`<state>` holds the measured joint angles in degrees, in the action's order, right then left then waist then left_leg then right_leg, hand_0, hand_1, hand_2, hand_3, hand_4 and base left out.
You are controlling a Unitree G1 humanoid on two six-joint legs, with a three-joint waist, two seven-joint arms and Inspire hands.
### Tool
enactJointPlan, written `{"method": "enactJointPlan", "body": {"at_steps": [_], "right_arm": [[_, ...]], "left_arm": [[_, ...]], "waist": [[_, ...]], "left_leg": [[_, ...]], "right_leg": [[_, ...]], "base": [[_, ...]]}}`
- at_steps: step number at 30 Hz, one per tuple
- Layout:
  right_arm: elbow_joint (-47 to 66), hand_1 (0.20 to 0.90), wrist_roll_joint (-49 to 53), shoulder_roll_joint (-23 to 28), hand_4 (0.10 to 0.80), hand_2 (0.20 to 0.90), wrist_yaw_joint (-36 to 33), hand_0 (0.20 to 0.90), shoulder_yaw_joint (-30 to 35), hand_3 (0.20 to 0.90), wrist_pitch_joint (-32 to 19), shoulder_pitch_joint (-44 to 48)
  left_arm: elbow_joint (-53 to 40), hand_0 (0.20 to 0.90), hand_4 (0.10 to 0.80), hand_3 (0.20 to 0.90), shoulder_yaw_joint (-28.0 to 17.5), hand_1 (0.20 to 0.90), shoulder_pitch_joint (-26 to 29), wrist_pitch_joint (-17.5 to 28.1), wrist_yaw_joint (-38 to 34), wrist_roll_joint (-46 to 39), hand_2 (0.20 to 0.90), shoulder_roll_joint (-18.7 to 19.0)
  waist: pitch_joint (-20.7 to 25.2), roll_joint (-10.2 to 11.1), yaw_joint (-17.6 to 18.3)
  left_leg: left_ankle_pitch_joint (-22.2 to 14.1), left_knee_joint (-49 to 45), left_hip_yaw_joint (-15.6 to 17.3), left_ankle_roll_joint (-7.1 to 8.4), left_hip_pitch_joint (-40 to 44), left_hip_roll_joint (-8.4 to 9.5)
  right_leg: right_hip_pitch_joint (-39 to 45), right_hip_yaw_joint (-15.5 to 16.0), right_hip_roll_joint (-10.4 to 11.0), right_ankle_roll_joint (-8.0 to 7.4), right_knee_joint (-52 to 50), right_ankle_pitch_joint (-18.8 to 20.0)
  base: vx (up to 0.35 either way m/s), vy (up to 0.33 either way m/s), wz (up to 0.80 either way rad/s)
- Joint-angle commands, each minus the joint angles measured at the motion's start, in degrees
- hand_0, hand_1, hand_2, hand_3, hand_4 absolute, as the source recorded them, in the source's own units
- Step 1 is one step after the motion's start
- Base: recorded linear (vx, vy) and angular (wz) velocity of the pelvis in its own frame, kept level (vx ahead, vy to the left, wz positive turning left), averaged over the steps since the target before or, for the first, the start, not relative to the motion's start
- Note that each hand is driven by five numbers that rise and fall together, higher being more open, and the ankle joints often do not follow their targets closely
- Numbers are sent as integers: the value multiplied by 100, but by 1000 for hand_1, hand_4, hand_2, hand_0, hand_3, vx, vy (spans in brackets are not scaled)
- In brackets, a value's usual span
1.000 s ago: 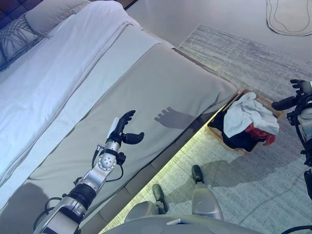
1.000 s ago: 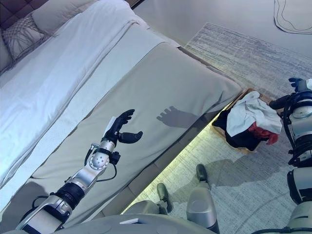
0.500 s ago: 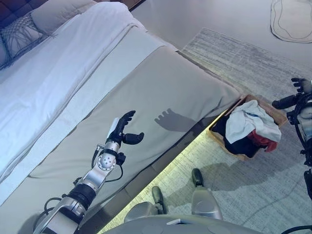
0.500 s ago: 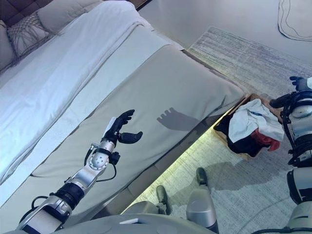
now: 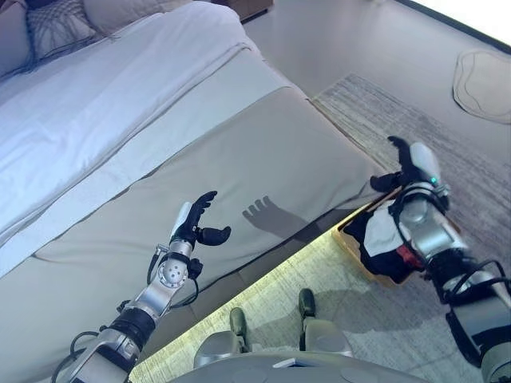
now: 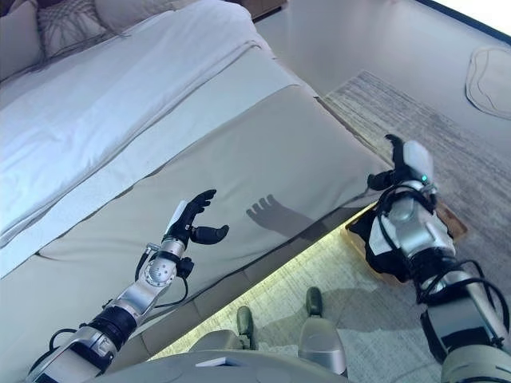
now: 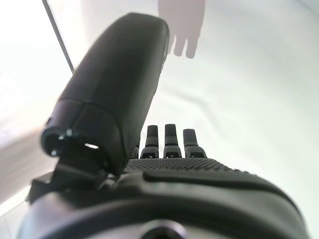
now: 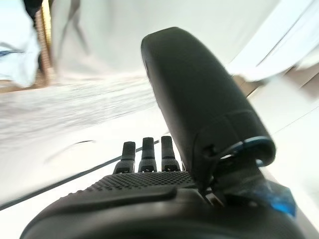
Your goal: Pick up the clothes from the bed and place them into the basket
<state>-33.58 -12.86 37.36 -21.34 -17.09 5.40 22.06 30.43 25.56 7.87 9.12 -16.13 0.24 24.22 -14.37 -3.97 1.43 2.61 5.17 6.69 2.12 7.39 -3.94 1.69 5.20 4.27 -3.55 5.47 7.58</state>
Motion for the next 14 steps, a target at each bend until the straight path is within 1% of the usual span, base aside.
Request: {"method": "enactJointPlan", "body": {"at_steps": [1,4,7,8,9,10,14], "right_arm": [[166,900,-388,-40,800,900,-677,900,-135,900,-801,-173],[91,900,-567,-225,800,900,-884,900,-237,900,-1143,-503],[50,900,-885,-347,800,900,-1143,900,-266,900,-1368,-750],[50,900,-887,-349,800,900,-1145,900,-266,900,-1369,-751],[142,900,-1131,-410,800,900,-1322,900,-300,900,-1446,-875],[211,900,-1144,-456,800,900,-1363,900,-309,900,-1523,-955],[296,900,-987,-588,800,900,-1219,900,-343,900,-1535,-1148]], "left_arm": [[256,900,800,900,-193,900,83,380,-179,327,900,71],[378,900,800,900,-184,900,-17,414,-127,376,900,46],[421,900,800,900,-260,900,-165,468,-48,355,900,54],[420,900,800,900,-260,900,-167,469,-47,355,900,55],[445,900,800,900,-325,900,-254,512,1,395,900,49],[427,900,800,900,-362,900,-315,528,16,415,900,58],[524,900,800,900,-454,900,-381,571,53,461,900,39]], "waist": [[807,359,-47],[880,393,-115],[928,421,-219],[930,421,-217],[943,436,-272],[949,448,-298],[945,462,-355]], "left_leg": [[-371,-17,-43,100,-55,-227],[-372,-17,-104,73,-64,-215],[-376,-17,-186,54,-77,-198],[-376,-17,-189,54,-78,-198],[-378,-17,-239,43,-92,-186],[-379,-17,-265,39,-108,-179],[-380,-17,-337,29,-152,-162]], "right_leg": [[289,64,256,-111,-51,-534],[332,131,264,-137,-47,-546],[382,225,279,-156,-47,-566],[382,227,279,-156,-47,-566],[400,277,286,-165,-47,-576],[403,308,289,-170,-47,-581],[412,401,297,-178,-47,-601]], "base": [[18,26,15],[30,14,14],[46,5,14],[51,2,9],[41,-4,10],[40,-5,13],[16,-1,19]]}}
